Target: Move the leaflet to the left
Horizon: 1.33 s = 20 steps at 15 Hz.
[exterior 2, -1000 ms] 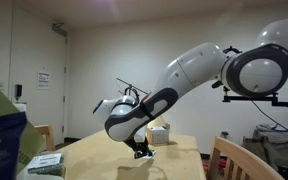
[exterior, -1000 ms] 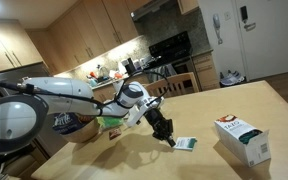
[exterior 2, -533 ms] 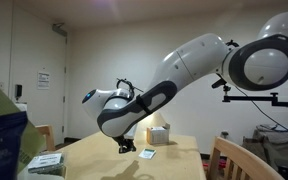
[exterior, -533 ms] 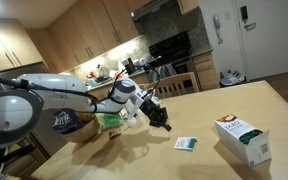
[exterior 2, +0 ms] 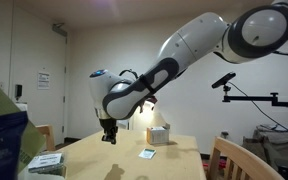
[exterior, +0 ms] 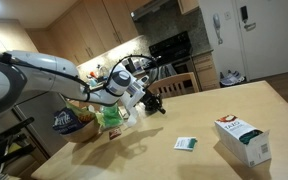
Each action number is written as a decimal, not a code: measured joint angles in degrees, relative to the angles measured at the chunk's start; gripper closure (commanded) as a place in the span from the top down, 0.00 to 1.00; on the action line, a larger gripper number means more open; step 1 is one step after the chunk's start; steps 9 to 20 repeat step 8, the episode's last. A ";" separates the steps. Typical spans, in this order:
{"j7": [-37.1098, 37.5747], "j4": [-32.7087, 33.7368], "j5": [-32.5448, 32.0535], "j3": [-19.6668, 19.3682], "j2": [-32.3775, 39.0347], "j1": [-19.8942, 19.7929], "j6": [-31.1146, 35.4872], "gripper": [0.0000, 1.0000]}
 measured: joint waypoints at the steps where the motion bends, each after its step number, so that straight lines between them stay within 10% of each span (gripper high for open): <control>1: 0.00 -2.39 0.35 0.90 -1.44 -0.84 1.96 0.00; 4: -0.06 -9.74 2.62 3.29 -5.34 -3.89 7.22 0.00; 5: -0.41 -12.20 4.22 3.60 -6.46 -4.81 8.70 0.26; 6: -1.11 -14.65 5.71 3.86 -7.52 -5.76 10.14 0.02; 8: -2.31 -19.18 7.51 4.26 -9.45 -7.47 12.10 0.16; 20: -2.31 -19.18 7.51 4.26 -9.45 -7.47 12.10 0.16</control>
